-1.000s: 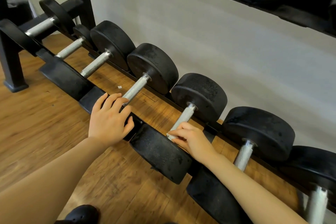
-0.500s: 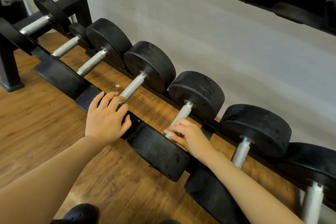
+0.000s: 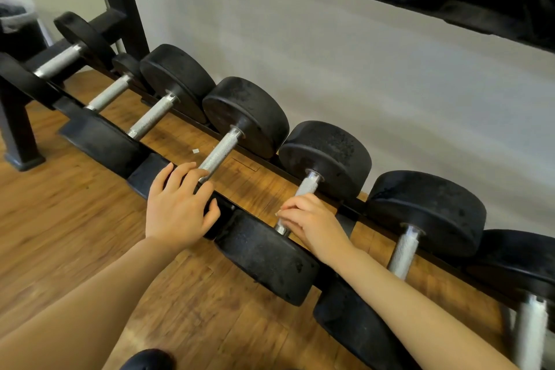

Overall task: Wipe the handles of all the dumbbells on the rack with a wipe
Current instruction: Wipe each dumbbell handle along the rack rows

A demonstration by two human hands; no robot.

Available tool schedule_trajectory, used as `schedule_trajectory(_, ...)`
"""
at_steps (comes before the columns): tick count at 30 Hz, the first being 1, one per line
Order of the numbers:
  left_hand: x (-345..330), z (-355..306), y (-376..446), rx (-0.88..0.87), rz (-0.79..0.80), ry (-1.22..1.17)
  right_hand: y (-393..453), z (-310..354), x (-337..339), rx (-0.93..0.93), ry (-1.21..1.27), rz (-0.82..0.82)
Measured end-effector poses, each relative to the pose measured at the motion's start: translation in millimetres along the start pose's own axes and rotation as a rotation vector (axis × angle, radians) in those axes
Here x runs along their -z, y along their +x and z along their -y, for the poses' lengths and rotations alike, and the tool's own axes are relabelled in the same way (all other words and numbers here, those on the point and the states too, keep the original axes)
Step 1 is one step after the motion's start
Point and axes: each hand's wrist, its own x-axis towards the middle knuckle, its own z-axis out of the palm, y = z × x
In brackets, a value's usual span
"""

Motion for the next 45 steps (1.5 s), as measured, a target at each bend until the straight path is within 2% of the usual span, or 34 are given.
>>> schedule_trajectory(4,0,0,0,-0.001,-0.004,-0.002,-1,2,0,0.086,-0.004,0.097)
schedule_trajectory(10,1,0,1,-0.002,0.026,0.011,11,-1,1,0.002,0.056,0.004)
schedule_trajectory(15,4,-2,1,0.007,0.047,0.014,8,3,1,0.046,0.08,0.11)
schedule_trajectory(20,5,-2,1,0.008,0.062,0.013,5,-5,0,-0.004,0.092,0.081)
schedule_trajectory(25,5,-2,1,0.004,0.053,0.004,6,0,1,0.097,0.042,0.153)
schedule_trajectory(30,3,-1,1,0.005,0.026,0.0,10,-8,1,0.05,0.044,0.086)
schedule_trajectory(34,2,-1,1,0.002,0.023,0.01,7,1,1,0.114,0.046,0.179)
schedule_trajectory(45,3,-2,2,0.012,0.058,0.037,9,-13,2,0.05,0.088,0.153)
